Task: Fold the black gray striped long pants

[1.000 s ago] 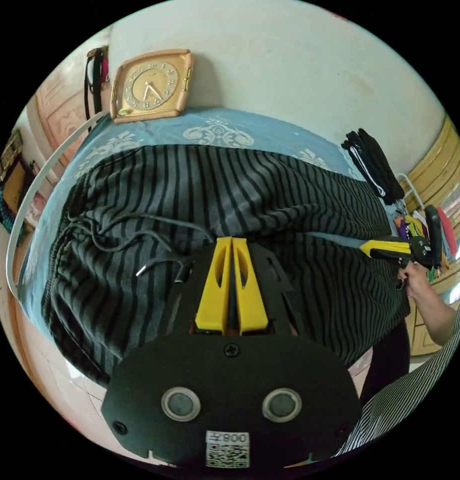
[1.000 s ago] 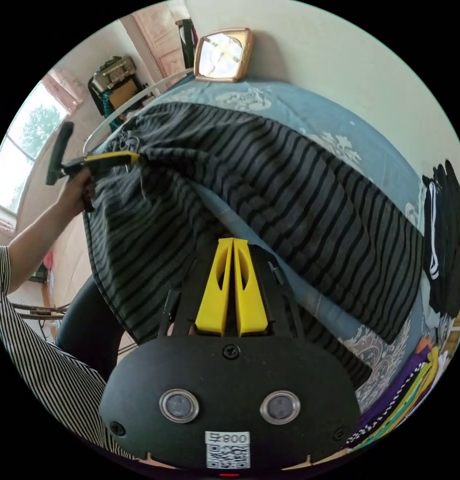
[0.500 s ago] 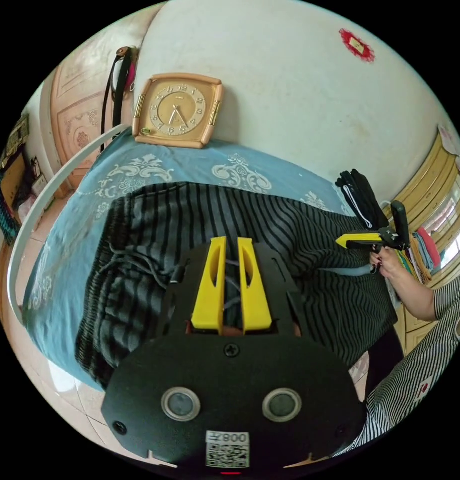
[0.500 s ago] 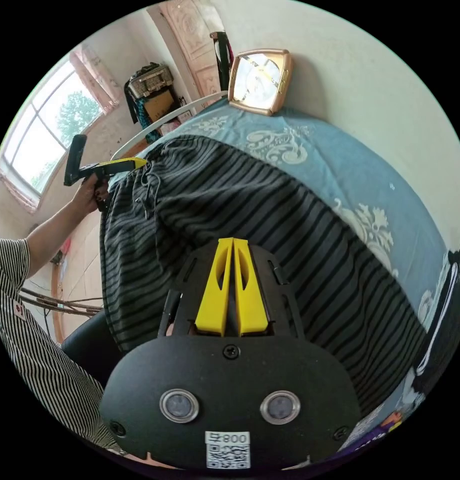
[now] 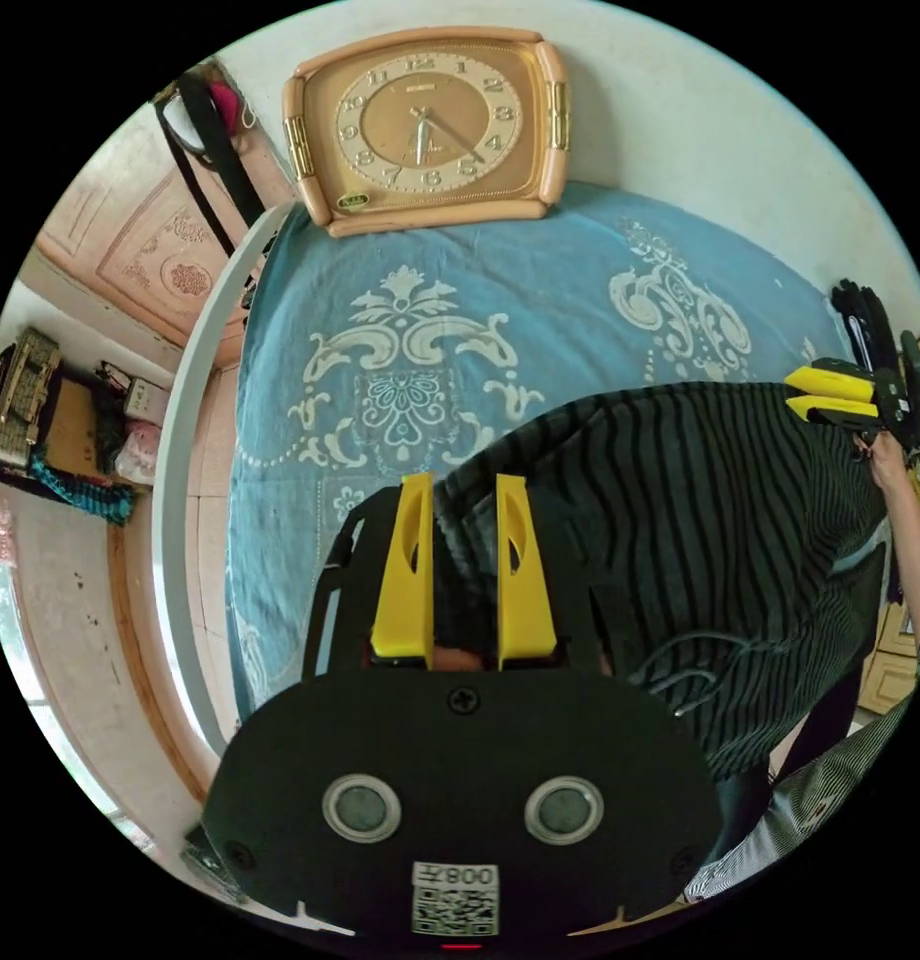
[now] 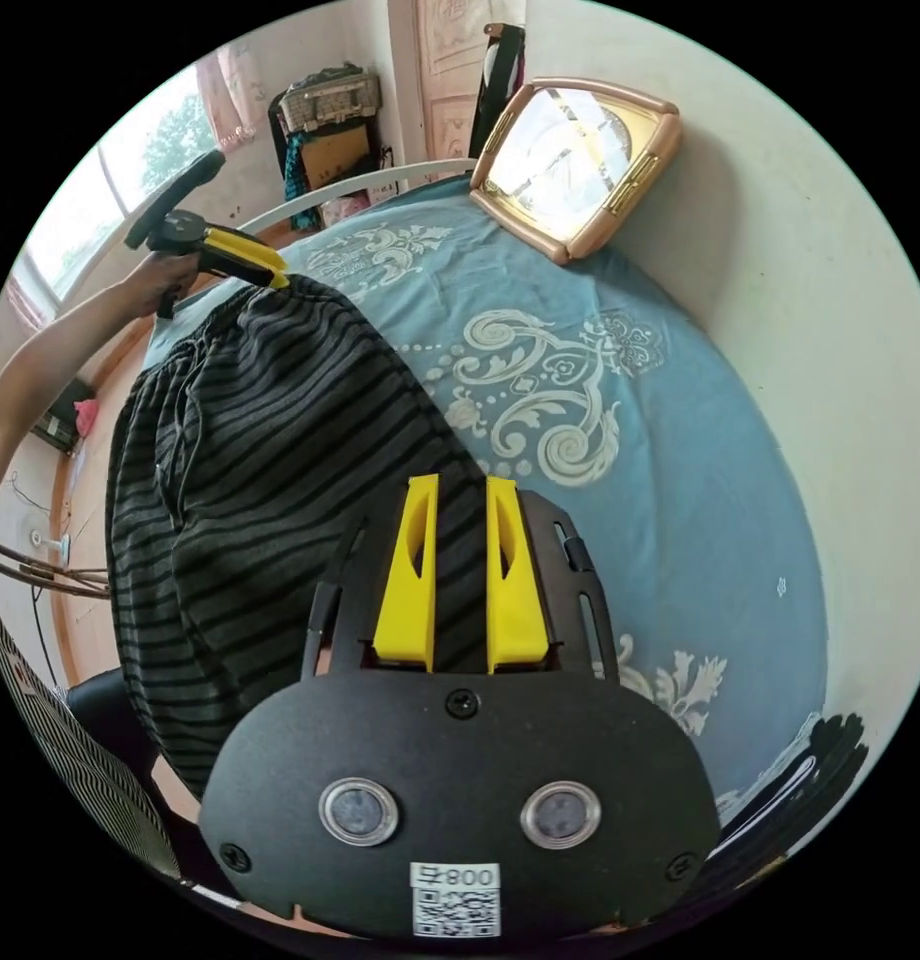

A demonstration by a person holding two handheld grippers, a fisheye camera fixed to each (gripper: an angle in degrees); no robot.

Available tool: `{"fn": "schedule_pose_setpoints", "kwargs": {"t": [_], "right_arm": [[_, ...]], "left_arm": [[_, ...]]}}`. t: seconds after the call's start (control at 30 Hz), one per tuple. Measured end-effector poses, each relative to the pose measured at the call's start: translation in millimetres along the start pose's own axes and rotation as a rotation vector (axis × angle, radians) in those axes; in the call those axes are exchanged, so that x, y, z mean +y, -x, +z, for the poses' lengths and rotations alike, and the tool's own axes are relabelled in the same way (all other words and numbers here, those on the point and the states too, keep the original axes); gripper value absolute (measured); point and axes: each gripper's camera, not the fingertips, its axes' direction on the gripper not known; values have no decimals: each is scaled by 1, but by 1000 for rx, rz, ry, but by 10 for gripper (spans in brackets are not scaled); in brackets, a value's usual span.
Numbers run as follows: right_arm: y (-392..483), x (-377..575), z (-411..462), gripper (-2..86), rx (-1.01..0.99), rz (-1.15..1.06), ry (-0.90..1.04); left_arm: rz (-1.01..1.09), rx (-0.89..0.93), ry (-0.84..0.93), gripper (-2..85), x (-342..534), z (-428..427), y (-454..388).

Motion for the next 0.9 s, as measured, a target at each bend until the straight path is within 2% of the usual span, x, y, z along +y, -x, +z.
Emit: {"fn": "schedule_pose_setpoints", "kwargs": {"t": [0.17,0.33,0.5,0.6,0.8,0.9], "right_arm": [[8,-32,16,90,3,-51,153],[17,-42,3,90,14,-71,153],[23,-46,-11,85,-8,-54,150],[31,-46,-20,77,1,-58,148],[46,-41,-40,34,-9,4,125],[57,-42,-52,26,15,12,163]], "left_arm": [[42,2,120,124,-24,28,10],[72,69,131,118,-39,34,20],[175,50,128,75,-44,31,13],[215,-22,126,55,-44,30,1],[133,-164,82,28,-31,20,-11],[55,-126,28,22,-23,1,-1]]}}
